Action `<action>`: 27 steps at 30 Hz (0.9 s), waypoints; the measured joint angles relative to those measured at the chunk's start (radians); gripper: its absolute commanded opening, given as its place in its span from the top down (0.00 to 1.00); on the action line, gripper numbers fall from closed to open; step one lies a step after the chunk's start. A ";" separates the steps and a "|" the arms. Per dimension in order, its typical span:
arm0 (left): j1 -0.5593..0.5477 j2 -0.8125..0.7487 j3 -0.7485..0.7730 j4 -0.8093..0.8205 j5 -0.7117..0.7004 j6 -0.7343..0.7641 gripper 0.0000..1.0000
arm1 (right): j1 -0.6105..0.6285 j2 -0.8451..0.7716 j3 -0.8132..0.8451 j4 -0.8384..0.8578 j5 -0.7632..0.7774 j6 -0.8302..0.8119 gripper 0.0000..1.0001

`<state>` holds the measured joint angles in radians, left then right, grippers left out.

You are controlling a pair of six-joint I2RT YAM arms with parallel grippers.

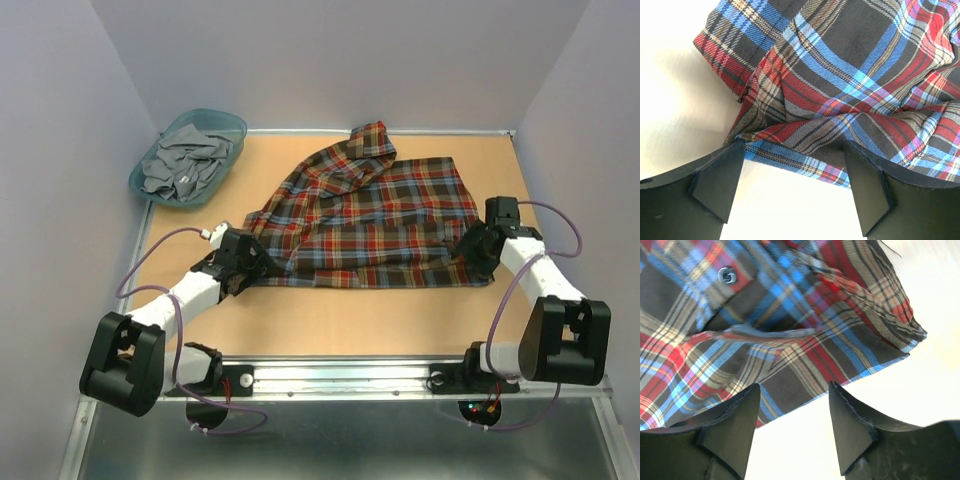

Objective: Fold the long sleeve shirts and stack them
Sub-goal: Fold the shirt

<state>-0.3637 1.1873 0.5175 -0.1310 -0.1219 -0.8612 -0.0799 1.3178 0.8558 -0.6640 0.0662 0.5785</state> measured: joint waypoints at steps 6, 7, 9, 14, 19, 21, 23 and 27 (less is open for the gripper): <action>0.000 0.000 -0.001 0.003 0.005 0.000 0.08 | -0.045 -0.034 -0.113 0.131 -0.084 0.071 0.49; 0.000 0.000 -0.001 0.003 0.006 0.000 0.08 | -0.046 -0.034 -0.126 0.158 -0.093 0.079 0.50; 0.000 -0.001 -0.002 0.003 0.006 0.001 0.08 | -0.050 -0.034 -0.141 0.203 -0.105 0.097 0.53; 0.000 -0.011 -0.011 0.010 0.009 0.003 0.08 | -0.053 -0.030 -0.175 0.314 -0.108 0.119 0.53; 0.000 -0.020 -0.019 0.014 0.013 0.006 0.08 | -0.058 -0.007 -0.199 0.364 -0.105 0.134 0.52; 0.000 -0.021 -0.019 0.014 0.013 0.007 0.08 | -0.058 0.000 -0.206 0.380 -0.099 0.137 0.52; 0.000 -0.023 -0.019 0.014 0.014 0.008 0.08 | -0.058 0.005 -0.215 0.393 -0.096 0.138 0.53; 0.000 -0.026 -0.022 0.014 0.016 0.008 0.08 | -0.059 0.027 -0.230 0.422 -0.092 0.142 0.54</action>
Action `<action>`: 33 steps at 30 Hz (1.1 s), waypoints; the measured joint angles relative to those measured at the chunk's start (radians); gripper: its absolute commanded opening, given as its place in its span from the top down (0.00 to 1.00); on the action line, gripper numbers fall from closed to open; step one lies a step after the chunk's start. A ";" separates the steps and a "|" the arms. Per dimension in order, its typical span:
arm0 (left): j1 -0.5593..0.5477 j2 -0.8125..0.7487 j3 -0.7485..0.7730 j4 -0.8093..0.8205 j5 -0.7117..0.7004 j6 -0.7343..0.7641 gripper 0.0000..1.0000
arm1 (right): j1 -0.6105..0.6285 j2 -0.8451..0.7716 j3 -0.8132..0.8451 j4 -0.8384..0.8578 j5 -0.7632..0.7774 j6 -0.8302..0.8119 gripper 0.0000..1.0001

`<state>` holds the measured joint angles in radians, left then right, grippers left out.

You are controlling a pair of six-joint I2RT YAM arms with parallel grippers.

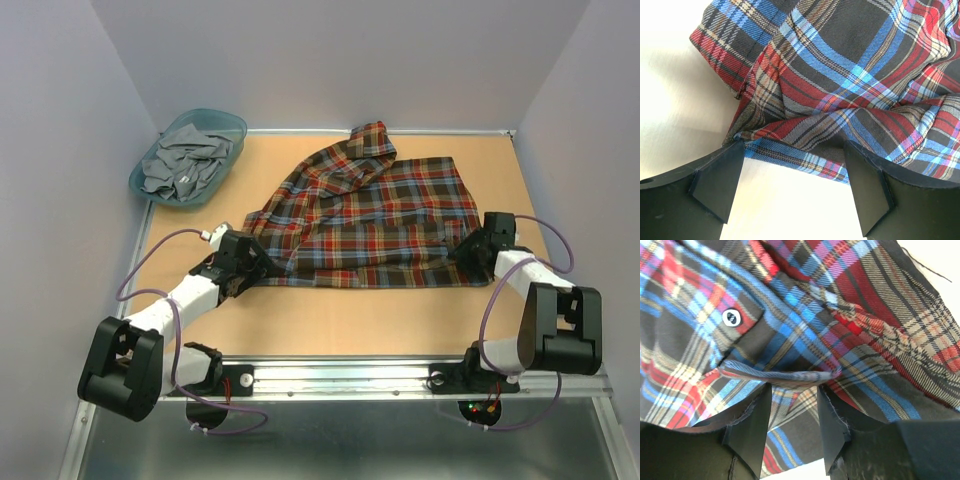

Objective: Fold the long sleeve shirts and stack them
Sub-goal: Fold the shirt

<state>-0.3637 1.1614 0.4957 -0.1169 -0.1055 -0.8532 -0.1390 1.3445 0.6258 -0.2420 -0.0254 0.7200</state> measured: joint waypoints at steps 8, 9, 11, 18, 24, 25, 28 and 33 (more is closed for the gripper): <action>0.000 -0.010 -0.007 0.001 0.000 0.000 0.08 | -0.005 0.040 -0.004 0.058 0.001 0.003 0.70; 0.000 -0.010 -0.008 0.001 0.000 0.000 0.08 | -0.006 0.044 -0.004 0.064 0.003 0.003 0.72; 0.000 -0.013 -0.010 0.001 0.000 0.000 0.08 | -0.006 0.048 -0.004 0.069 0.003 0.002 0.79; 0.000 -0.014 -0.012 0.002 0.000 -0.001 0.08 | -0.006 0.019 -0.004 0.070 0.003 -0.023 0.99; 0.000 -0.014 -0.012 0.001 -0.001 -0.001 0.08 | -0.006 -0.030 0.011 0.021 0.002 -0.045 0.99; 0.000 -0.015 -0.012 0.000 -0.002 -0.001 0.08 | -0.006 -0.034 0.028 -0.014 0.002 -0.050 0.99; 0.000 -0.016 -0.012 -0.004 -0.007 -0.001 0.08 | -0.006 -0.035 0.084 -0.098 -0.002 -0.063 0.99; 0.000 -0.020 -0.011 -0.014 -0.014 -0.002 0.08 | -0.006 -0.035 0.202 -0.259 -0.010 -0.084 0.99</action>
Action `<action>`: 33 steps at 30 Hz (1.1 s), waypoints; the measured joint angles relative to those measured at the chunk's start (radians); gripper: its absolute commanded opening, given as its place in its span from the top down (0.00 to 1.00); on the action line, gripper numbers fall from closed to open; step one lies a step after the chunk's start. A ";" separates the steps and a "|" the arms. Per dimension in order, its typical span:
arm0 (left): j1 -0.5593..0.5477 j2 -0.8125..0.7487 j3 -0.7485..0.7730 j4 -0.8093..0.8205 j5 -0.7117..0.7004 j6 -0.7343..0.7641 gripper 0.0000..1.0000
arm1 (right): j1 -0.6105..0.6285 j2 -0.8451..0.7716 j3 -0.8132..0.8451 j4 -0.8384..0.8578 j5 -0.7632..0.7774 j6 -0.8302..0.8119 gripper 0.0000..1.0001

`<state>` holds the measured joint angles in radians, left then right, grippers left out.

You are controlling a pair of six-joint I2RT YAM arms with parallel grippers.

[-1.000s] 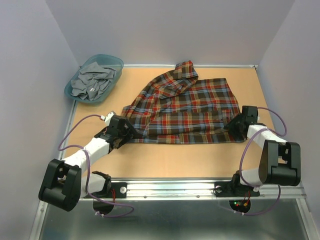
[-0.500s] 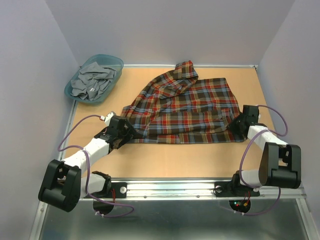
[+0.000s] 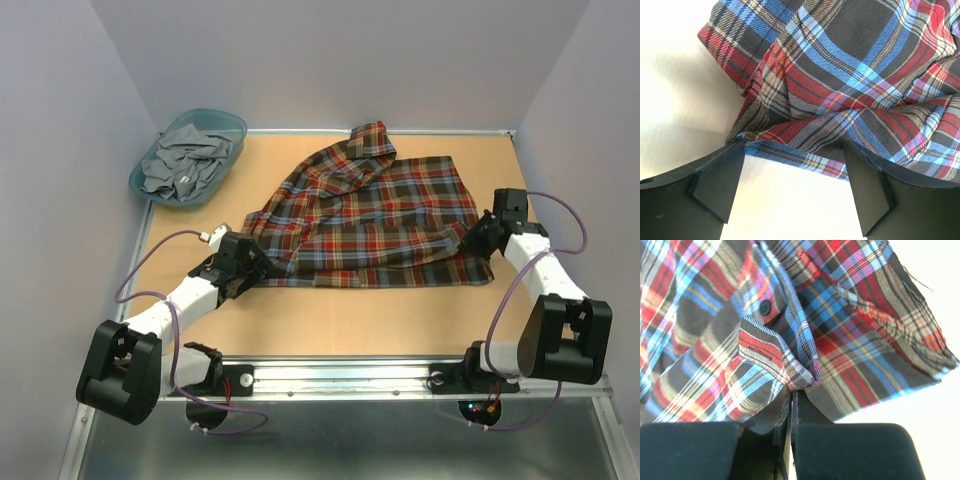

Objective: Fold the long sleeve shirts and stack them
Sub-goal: Fold the shirt

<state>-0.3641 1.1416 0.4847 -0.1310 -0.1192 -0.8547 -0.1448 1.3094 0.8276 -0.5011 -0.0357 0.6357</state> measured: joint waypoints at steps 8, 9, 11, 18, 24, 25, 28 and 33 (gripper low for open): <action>0.000 0.000 0.005 -0.014 -0.011 -0.003 0.08 | 0.000 0.000 0.183 -0.168 -0.046 -0.011 0.99; 0.000 0.000 0.006 -0.019 -0.013 -0.003 0.08 | 0.000 0.001 0.206 -0.184 -0.059 -0.011 0.99; 0.000 0.000 0.008 -0.027 -0.017 -0.003 0.08 | 0.000 0.002 0.239 -0.204 -0.077 -0.011 0.99; 0.000 0.000 0.009 -0.054 -0.026 -0.003 0.08 | 0.000 0.001 0.309 -0.254 -0.157 -0.003 0.99; 0.000 0.000 0.009 -0.056 -0.029 -0.008 0.08 | 0.000 -0.026 0.293 -0.276 -0.158 -0.003 0.99; 0.000 0.000 0.009 -0.056 -0.029 -0.010 0.08 | 0.000 -0.041 0.270 -0.272 -0.142 -0.004 0.99; 0.000 0.000 0.009 -0.056 -0.031 -0.015 0.08 | -0.001 -0.074 0.177 -0.272 -0.086 -0.004 0.99; 0.000 0.000 0.009 -0.058 -0.033 -0.018 0.08 | -0.006 -0.053 0.035 -0.254 0.039 -0.003 0.87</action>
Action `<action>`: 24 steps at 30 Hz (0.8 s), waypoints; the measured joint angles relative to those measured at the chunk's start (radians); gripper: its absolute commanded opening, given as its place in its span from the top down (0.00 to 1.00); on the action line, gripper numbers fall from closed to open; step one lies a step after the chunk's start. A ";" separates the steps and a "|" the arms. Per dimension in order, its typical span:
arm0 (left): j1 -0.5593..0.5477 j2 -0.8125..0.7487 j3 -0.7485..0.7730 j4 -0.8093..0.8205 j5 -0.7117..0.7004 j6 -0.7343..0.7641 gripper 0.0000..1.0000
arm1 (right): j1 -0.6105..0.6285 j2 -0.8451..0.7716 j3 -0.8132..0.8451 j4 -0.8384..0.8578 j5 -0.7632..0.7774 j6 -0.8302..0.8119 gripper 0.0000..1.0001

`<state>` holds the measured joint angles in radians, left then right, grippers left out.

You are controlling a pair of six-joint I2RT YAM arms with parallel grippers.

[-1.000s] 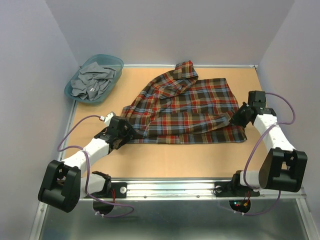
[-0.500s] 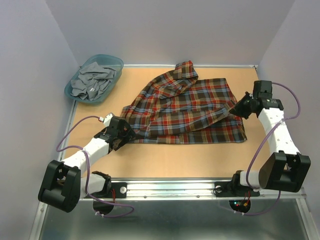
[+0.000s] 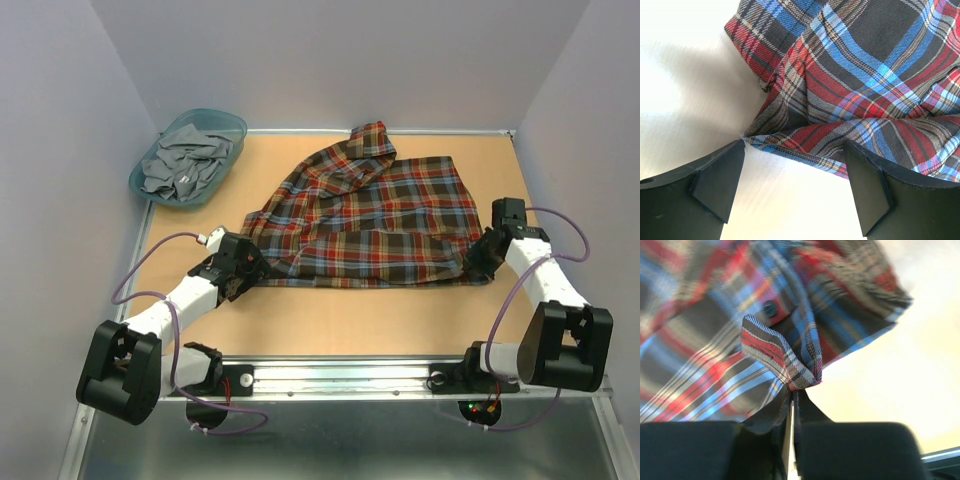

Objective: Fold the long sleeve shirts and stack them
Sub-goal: Fold the shirt

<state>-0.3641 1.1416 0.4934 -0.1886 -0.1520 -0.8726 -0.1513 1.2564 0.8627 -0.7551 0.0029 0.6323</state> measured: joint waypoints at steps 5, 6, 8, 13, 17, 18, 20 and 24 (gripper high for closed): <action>0.000 0.000 0.013 -0.026 0.001 0.005 0.07 | 0.000 0.033 -0.048 0.044 0.072 -0.015 0.64; 0.000 0.000 0.022 -0.038 0.001 0.009 0.07 | 0.000 0.032 -0.048 0.054 0.083 -0.029 0.56; 0.001 0.000 0.047 -0.061 0.003 0.021 0.07 | 0.000 0.023 -0.048 0.069 0.087 -0.052 0.49; 0.002 -0.003 0.145 -0.108 0.034 0.069 0.08 | 0.000 -0.061 -0.047 0.087 0.005 -0.141 0.41; 0.000 -0.014 0.188 -0.109 0.090 0.100 0.10 | 0.008 -0.134 -0.034 0.103 -0.106 -0.201 0.41; -0.002 -0.014 0.192 -0.107 0.109 0.109 0.10 | 0.014 -0.145 -0.026 0.115 -0.136 -0.218 0.41; -0.012 -0.010 0.196 -0.105 0.137 0.126 0.11 | 0.023 -0.145 -0.018 0.141 -0.187 -0.245 0.41; -0.039 0.023 0.198 -0.087 0.174 0.152 0.11 | 0.063 -0.082 0.000 0.179 -0.264 -0.286 0.41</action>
<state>-0.4030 1.1645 0.6910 -0.2752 0.0216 -0.7208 -0.0883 1.1744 0.8627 -0.5758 -0.2611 0.3458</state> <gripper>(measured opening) 0.894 0.589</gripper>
